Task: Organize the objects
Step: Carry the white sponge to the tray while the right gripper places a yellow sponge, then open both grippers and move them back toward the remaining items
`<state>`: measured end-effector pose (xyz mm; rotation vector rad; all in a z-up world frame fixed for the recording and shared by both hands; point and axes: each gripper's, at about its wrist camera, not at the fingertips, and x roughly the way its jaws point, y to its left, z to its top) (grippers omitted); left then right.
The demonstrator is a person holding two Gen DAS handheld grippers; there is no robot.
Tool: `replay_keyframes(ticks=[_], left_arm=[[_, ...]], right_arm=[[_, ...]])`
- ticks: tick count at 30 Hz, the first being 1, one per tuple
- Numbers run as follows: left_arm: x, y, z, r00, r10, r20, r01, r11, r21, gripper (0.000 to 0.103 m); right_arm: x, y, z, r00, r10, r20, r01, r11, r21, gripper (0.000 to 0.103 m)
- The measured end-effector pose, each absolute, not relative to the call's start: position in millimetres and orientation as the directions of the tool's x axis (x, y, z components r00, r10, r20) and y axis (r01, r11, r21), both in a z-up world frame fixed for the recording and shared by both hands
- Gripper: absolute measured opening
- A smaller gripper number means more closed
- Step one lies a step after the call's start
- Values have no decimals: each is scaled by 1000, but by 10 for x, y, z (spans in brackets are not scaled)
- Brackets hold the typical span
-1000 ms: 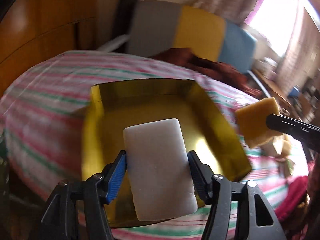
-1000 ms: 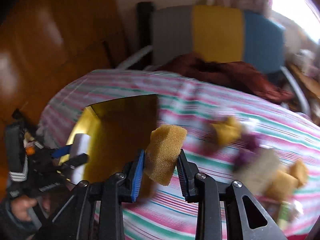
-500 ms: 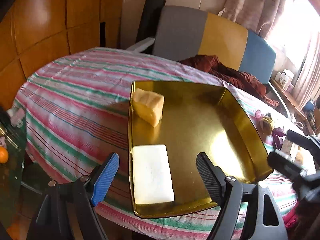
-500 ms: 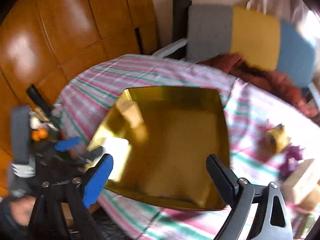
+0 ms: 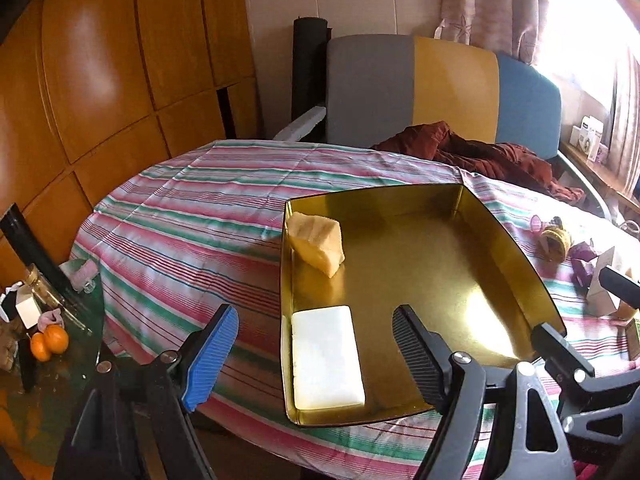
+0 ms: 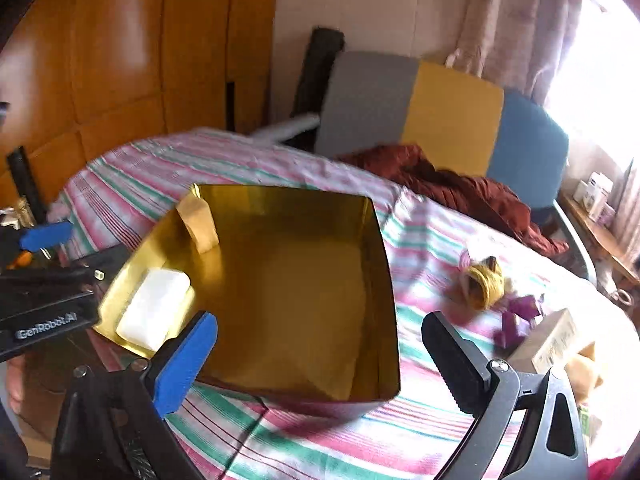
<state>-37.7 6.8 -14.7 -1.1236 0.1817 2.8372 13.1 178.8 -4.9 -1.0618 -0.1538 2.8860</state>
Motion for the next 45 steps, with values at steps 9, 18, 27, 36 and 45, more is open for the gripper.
replay_keyframes(ticks=[9,18,27,36,45], left_arm=[[-258,210,-80,-738,54,-673,-172,-979,110,81],[-161,410,-39,-748,68,-660,-223,-963,154,81],[-115,638,-66,-725,107,-680,-298,-939,171,81],[-114,986,-82,-674,223,-704,-427,-896,125,81],[-82,1346,-122,-611,320,-724,-540,-837,85,81]], right_arm=[[299,1844,-10,-777,62,-627,-32,-998,-59,102],[393,2024,16,-778,59,-625,-67,-998,-10,103],[500,2316,36,-780,105,-617,-139,-990,7,103],[638,2837,-16,-744,201,-637,-274,-962,16,103],[803,3337,91,-699,340,-629,-417,-908,-27,103]])
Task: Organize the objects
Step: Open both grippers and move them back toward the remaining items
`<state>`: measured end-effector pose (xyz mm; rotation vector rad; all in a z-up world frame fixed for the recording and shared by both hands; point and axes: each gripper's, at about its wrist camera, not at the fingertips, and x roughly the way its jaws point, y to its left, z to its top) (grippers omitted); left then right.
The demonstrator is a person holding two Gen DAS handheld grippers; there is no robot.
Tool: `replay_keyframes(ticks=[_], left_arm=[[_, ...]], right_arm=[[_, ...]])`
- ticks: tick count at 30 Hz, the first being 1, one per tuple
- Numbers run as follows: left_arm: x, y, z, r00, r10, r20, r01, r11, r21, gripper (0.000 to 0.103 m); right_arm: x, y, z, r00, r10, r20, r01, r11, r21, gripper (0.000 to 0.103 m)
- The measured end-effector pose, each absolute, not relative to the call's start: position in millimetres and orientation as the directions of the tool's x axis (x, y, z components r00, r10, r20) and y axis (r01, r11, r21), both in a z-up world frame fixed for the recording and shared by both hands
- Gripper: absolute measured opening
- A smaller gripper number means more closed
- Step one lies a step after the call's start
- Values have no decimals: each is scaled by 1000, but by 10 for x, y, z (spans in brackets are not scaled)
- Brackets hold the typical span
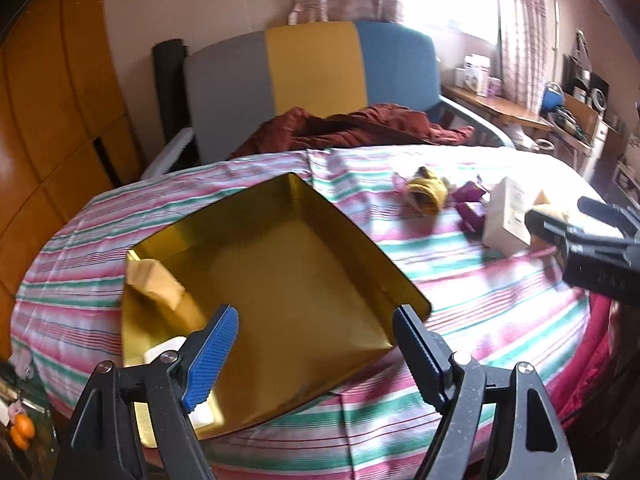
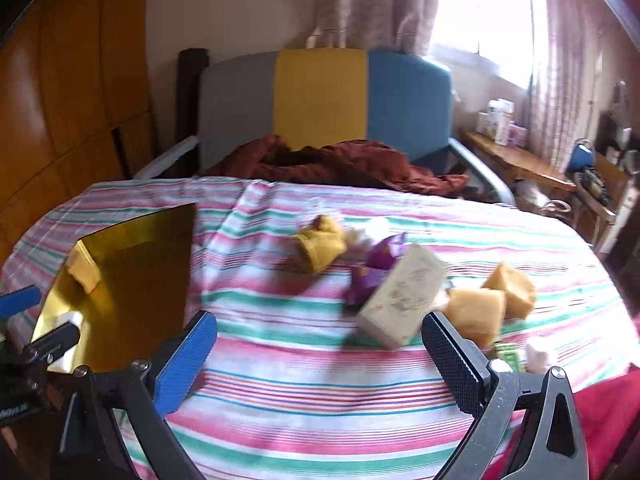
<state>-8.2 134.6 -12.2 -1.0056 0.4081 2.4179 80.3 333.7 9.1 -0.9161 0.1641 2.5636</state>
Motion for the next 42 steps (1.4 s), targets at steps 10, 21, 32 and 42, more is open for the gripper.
replay_keyframes(ticks=[10,21,32,42], left_arm=[[-107,1610,-157,-551,370,-748,-602,-797,49,81],[-165,1904,-162,-504,396,-768,-639,-769,23,81],[-211,2291,-186,-425,433,-795,-697,-717,-18,80],[-273,2916,-201,-313,529,-789,-786,-610,-97,79]], right_arm=[[920,3578,165,-665,407,-626,-478,-876,-61,103],[958,3750,126,-628,436,-644,-512,-855,-80,103],[1023,4011,38,-587,440,-679,-539,-839,-78,103],[1392,4555,51,-510,497,-702,-643,-762,-73,103]])
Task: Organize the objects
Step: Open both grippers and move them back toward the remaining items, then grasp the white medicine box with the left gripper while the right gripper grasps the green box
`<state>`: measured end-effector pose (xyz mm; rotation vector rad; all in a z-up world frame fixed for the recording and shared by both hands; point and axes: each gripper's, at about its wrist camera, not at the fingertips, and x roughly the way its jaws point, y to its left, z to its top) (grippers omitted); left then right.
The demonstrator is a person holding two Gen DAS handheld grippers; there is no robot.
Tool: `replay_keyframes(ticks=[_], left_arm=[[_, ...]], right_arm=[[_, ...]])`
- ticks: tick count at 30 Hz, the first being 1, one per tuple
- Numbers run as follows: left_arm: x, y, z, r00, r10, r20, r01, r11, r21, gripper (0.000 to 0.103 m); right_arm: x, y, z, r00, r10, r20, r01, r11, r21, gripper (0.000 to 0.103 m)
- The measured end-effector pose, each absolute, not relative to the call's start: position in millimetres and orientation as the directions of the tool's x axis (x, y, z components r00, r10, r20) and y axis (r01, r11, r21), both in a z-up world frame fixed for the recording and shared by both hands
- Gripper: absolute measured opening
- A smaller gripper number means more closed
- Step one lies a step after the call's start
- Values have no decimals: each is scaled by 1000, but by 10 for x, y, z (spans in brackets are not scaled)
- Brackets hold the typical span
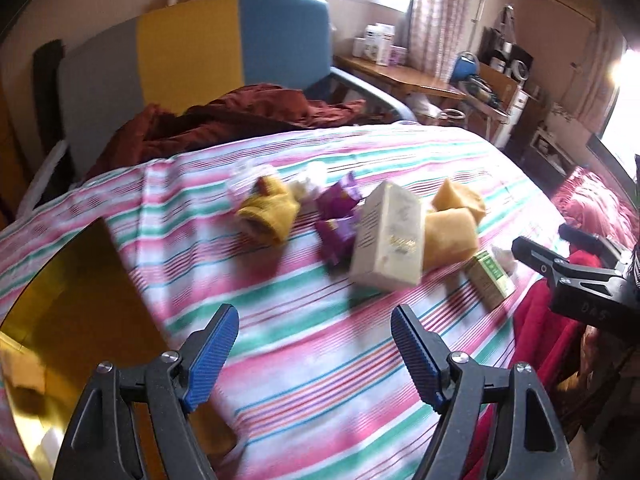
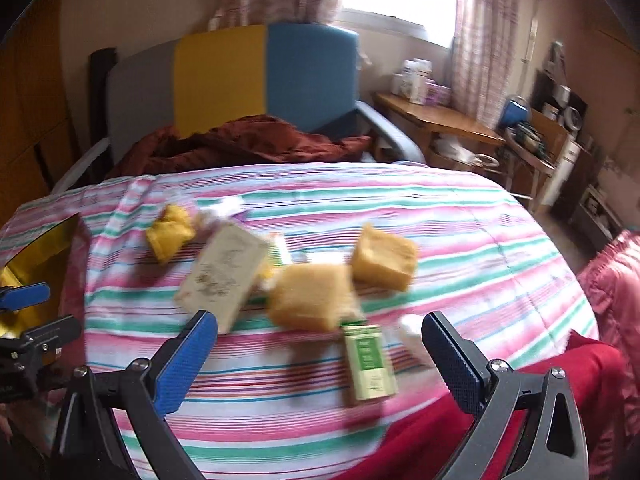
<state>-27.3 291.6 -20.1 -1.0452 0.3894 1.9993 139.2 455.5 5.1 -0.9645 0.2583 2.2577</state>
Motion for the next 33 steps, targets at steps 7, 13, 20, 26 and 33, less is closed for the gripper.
replay_keyframes(ticks=[7,13,20,26,33], left_arm=[[-193,3486,-232,-289,545,-787,-861,-508,-35,79],[-118,4023,-479,-304,486,-819,-897,-436,74,79],[-139,4331,-742,-333,424,-842,-907,-387,164,53],[-210,4066,-699,-233,494,-838,-916,-401,18,52],[-123,3638,-512,-184,561,-807,-900,-426,-91,52]], right_arm=[[1579,4909,16,-496,440,-748,-711,-701,60,103],[1744,5045,5,-504,447,-739,-751,-649,120,103],[1859,5218,-50,-484,424,-765,-766,-629,135,103],[1590,5112,-144,-430,326,-842,-634,-773,25,102],[1274,5151,-489,-245,241,-939,-504,-859,-89,80]])
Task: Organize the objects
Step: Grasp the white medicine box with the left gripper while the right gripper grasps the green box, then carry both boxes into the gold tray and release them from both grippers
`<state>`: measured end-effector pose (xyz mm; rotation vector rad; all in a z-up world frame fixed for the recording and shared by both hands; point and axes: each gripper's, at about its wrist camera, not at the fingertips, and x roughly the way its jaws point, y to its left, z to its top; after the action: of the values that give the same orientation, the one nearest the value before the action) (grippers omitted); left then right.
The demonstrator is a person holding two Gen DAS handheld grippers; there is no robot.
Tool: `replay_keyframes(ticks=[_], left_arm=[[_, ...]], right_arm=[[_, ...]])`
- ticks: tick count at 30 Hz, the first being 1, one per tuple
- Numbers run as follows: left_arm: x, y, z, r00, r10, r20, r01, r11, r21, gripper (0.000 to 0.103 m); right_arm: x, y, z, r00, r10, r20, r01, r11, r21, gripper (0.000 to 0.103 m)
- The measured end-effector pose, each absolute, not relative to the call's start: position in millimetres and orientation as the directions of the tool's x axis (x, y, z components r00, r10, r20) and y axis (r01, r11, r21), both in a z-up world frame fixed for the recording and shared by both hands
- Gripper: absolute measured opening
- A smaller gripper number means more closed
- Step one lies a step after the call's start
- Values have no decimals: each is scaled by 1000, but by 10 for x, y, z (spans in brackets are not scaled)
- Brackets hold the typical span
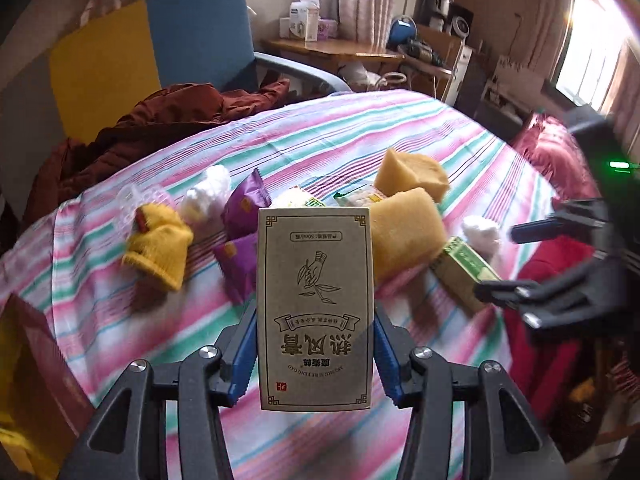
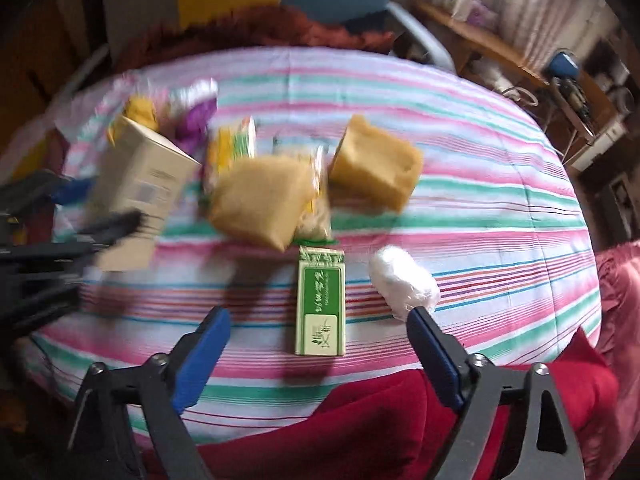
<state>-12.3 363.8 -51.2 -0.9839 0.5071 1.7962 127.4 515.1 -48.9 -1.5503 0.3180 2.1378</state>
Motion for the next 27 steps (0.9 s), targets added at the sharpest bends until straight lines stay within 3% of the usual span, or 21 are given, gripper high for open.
replay_keyframes(ticks=[6,8,9,10,16,22,27], left_arm=[[-137,3335,-432,-180,581,-794,-873,-466,-143,52],[-136,3219,-402,-184,588,-788,-864,-478,-155,52],[-138,3175,-394,-188,590,-785,-861,-484,-158,52],[-142,3110,-372,-194,595,-780,-855,-492,-163,52],[-214,2626,-244,-236,613,-754,-804,-559,-202,52],[-379,2059,-131,-318,603,-731,-706,-666,-242,52],[-610,1476,-99,-421,544,-726,-590,-772,-236,52]], right_arm=[[1137,5277,-678,-136,193,-972,-455,-884,-112,74],[1105,5293,-754,-99,177,-979,-440,-891,-116,58],[1090,5289,-776,-88,175,-981,-433,-893,-121,35],[1087,5283,-804,-76,177,-981,-426,-896,-128,32],[1265,5147,-616,-121,221,-968,-434,-889,-148,32],[1427,4916,-121,-289,250,-924,-478,-874,-87,32],[1109,4419,232,-451,192,-871,-380,-925,-7,32]])
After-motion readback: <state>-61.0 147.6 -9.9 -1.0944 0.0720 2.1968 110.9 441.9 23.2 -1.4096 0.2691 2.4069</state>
